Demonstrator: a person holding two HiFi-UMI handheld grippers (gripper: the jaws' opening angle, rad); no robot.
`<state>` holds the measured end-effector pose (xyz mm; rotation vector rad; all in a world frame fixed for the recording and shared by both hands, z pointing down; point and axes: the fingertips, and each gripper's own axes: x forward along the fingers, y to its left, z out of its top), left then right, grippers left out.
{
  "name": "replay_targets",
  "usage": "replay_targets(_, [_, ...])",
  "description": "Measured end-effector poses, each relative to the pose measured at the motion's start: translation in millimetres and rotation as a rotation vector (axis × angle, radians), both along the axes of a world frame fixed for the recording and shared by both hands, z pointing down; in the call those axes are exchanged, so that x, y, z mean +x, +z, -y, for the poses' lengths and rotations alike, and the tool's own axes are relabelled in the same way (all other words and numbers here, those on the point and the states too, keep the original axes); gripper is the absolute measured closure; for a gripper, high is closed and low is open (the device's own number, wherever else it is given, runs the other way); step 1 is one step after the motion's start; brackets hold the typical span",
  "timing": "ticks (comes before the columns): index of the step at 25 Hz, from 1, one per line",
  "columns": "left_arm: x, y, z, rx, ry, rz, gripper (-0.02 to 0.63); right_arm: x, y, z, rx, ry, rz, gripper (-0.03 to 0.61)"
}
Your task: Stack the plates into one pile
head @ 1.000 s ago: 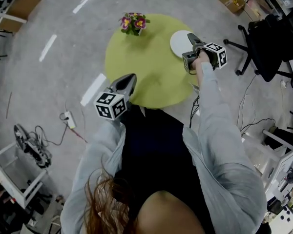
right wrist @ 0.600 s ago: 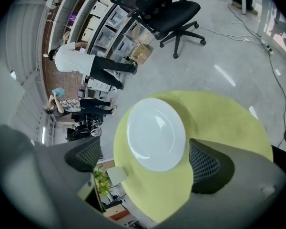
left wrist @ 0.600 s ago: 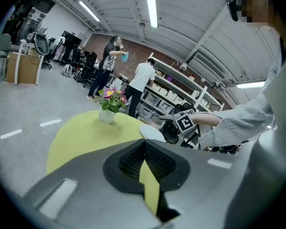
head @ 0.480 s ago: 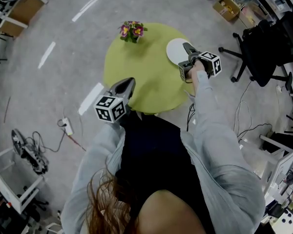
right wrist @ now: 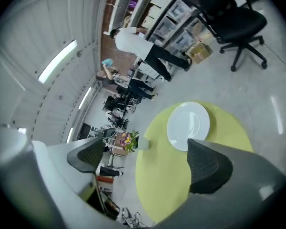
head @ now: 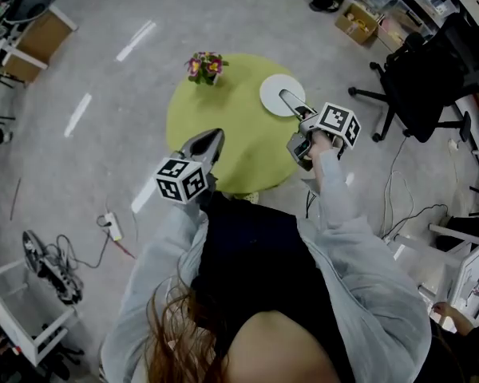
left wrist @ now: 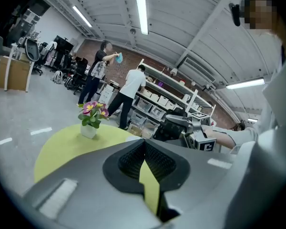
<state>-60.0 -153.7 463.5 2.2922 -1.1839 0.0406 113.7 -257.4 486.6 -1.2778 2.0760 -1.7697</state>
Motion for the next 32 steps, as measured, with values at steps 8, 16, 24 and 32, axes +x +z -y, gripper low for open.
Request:
replay_targets(8, [26.7,-44.5,1.1,0.079,0.048,0.056,0.601,-7.1,-65.0,-35.3,0.278,-0.134,-0.065,0.180])
replay_targets(16, [23.9,-56.8,1.4,0.119,0.039,0.100,0.601,19.6,-89.4,-61.4,0.623,-0.150,-0.442,0.488])
replay_targets(24, [36.9,-49.0,-7.5,0.118,0.082,0.113,0.601,20.6,-79.0,-94.1,0.738,-0.216,-0.547,0.577])
replay_targets(32, [44.5,-44.2,-9.7,0.125,0.068,0.115,0.601,25.0,-69.1,-104.4,0.723,-0.202,-0.610,0.578])
